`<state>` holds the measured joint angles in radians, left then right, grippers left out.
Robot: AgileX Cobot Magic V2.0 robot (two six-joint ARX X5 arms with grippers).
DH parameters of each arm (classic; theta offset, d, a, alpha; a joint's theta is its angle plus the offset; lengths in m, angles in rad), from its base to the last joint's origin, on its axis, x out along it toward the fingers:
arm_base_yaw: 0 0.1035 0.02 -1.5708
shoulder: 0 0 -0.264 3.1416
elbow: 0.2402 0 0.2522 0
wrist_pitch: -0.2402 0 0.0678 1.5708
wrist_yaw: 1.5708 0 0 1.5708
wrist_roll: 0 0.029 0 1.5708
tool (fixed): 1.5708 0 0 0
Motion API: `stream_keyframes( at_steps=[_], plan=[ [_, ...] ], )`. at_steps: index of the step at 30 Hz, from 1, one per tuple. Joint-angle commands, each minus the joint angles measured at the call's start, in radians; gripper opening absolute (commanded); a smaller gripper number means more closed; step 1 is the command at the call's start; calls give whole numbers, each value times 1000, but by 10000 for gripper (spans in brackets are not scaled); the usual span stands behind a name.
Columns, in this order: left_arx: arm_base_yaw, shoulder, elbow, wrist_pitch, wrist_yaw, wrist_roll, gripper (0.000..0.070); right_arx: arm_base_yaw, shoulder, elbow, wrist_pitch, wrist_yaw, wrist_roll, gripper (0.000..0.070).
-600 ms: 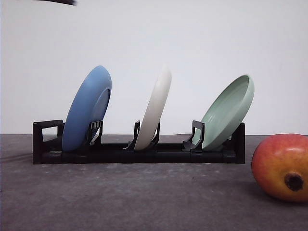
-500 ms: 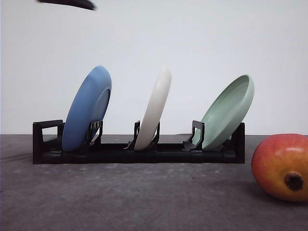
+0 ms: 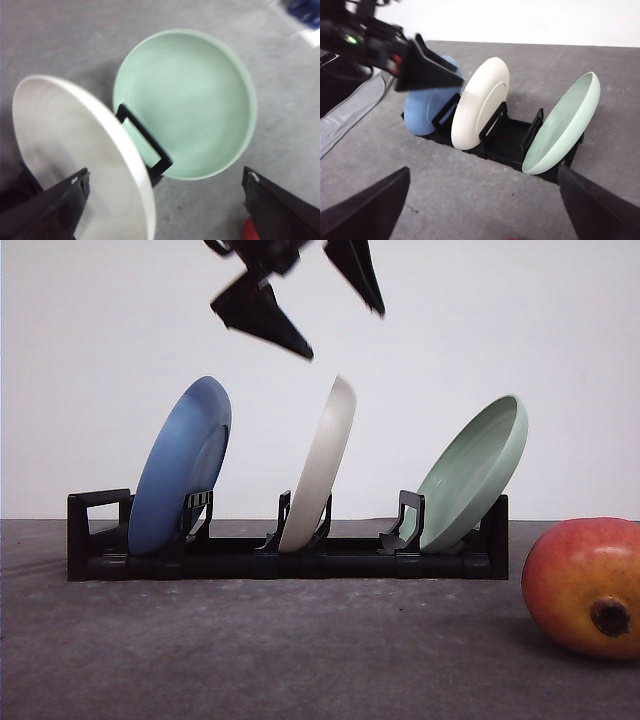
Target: Place pomegranate in white plate
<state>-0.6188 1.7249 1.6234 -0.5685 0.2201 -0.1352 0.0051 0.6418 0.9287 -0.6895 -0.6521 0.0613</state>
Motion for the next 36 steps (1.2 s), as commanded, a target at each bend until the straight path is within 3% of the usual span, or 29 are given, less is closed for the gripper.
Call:
stream_keyframes(
  at_steps=[1, 9, 12, 18, 28, 36],
  plan=[
    [-12, 31, 28, 19, -27, -5, 591, 1, 4, 19, 8, -3, 18, 605],
    [-18, 102, 28, 5, -44, -37, 586, 1, 4, 19, 8, -3, 18, 605],
    [-18, 113, 28, 8, -43, -37, 505, 1, 4, 19, 8, -3, 18, 605],
    [-18, 143, 28, -8, -36, -42, 496, 1, 4, 19, 8, -3, 18, 605],
    [-30, 146, 35, -18, -11, -43, 0, 1, 4, 19, 8, -3, 18, 605],
    [-31, 146, 57, -20, 0, -94, 0, 1, 4, 19, 8, -3, 18, 605]
  ],
)
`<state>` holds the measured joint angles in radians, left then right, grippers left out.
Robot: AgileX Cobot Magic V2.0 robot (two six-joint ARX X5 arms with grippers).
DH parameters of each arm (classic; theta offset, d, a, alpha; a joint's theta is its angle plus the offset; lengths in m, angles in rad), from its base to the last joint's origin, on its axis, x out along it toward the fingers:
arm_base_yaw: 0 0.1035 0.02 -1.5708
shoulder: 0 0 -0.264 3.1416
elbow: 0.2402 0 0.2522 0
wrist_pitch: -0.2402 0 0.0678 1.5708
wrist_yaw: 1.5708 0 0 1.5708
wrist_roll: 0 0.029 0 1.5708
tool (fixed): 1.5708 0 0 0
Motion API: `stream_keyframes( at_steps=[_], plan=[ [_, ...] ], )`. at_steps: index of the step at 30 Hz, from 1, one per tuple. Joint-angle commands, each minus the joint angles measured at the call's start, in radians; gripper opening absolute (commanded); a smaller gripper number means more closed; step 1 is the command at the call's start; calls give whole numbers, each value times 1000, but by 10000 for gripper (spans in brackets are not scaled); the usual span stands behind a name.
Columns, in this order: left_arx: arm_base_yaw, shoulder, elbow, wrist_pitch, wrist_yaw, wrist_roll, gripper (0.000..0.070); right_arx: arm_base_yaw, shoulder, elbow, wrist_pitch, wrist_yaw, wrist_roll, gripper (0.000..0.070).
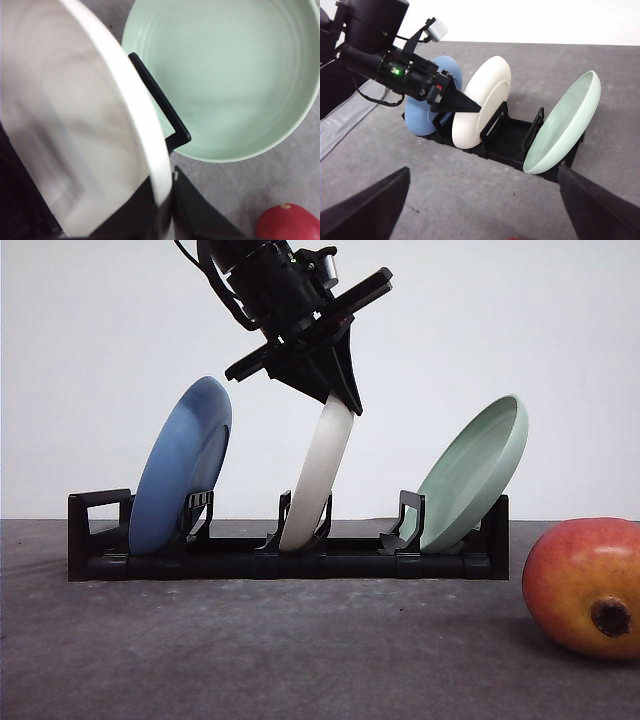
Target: Place pomegranate in white plate
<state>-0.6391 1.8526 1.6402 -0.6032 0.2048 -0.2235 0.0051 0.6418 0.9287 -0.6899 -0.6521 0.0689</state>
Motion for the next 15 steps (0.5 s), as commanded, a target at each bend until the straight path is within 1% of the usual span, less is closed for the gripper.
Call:
stream_keyframes(
  at_steps=[1, 4, 9, 12, 15],
  plan=[
    [-11, 17, 52, 12, 24, -6, 0, 1, 4, 19, 9, -3, 10, 605],
    [-14, 9, 95, -4, 42, -6, 0, 1, 4, 19, 9, -3, 10, 605],
    [-35, -19, 200, -89, 55, 8, 0, 1, 4, 19, 9, -3, 10, 605],
    [-61, -58, 248, -140, 65, 20, 0, 1, 4, 19, 9, -3, 10, 605],
    [-98, -126, 269, -203, 66, 48, 0, 1, 4, 19, 8, -3, 10, 605]
  ],
)
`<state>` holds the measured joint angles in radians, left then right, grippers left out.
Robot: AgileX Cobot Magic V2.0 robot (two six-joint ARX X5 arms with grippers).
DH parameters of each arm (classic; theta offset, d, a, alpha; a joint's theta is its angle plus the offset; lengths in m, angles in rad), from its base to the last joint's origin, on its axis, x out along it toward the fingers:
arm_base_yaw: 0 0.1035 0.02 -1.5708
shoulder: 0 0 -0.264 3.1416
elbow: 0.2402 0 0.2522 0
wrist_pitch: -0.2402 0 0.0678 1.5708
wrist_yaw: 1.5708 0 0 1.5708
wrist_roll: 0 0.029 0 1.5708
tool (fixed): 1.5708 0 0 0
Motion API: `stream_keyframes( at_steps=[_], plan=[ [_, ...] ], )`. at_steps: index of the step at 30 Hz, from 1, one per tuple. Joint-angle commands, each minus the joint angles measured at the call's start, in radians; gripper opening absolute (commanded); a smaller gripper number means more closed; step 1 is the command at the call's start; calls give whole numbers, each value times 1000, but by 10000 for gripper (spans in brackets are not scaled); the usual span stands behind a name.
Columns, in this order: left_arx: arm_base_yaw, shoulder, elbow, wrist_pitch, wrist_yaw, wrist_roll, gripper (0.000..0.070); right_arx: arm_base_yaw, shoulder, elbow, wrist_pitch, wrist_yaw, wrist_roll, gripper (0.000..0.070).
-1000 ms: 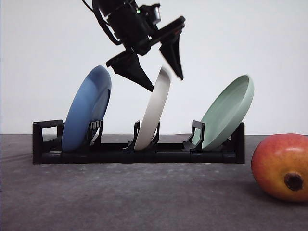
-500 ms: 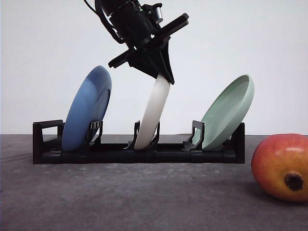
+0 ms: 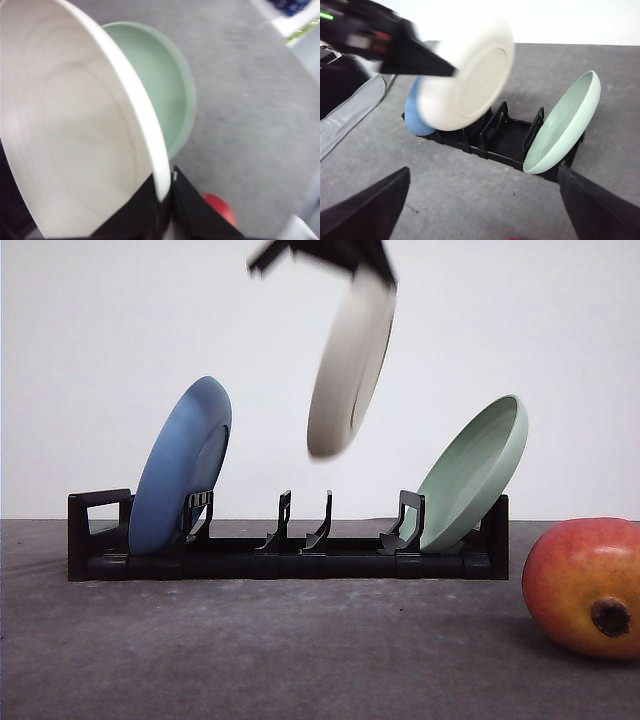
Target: Place pomegranate in white plate
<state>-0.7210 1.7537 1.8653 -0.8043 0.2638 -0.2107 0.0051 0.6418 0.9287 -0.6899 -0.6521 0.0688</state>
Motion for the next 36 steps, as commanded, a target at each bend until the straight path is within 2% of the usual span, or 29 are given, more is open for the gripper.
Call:
stream_keyframes(
  at_steps=[1, 6, 8, 13, 16, 19, 23, 26, 31, 36],
  plan=[
    [-34, -58, 43, -29, 6, 46, 0, 1, 4, 19, 8, -3, 10, 605],
    [-136, -200, 43, -190, -4, 76, 0, 1, 4, 19, 8, -3, 10, 605],
    [-199, -248, 43, -243, -41, 80, 0, 1, 4, 19, 8, -3, 11, 605],
    [-401, -311, 40, -421, -299, 84, 0, 1, 3, 19, 7, -3, 15, 605],
    [-521, -312, 12, -532, -486, 48, 0, 1, 3, 19, 7, -4, 35, 605],
    [-623, -312, -80, -575, -642, -3, 0, 1, 4, 19, 3, -4, 54, 605],
    [-700, -311, -244, -541, -699, -60, 0, 1, 4, 19, -11, -3, 55, 605],
    [-733, -300, -375, -450, -711, -67, 0, 2, 4, 19, -22, -4, 55, 605],
    [-742, -251, -542, -318, -711, -67, 0, 2, 4, 19, -37, -4, 55, 605],
    [-741, -158, -628, -213, -712, -62, 0, 12, 4, 19, -41, -3, 55, 605]
  ],
)
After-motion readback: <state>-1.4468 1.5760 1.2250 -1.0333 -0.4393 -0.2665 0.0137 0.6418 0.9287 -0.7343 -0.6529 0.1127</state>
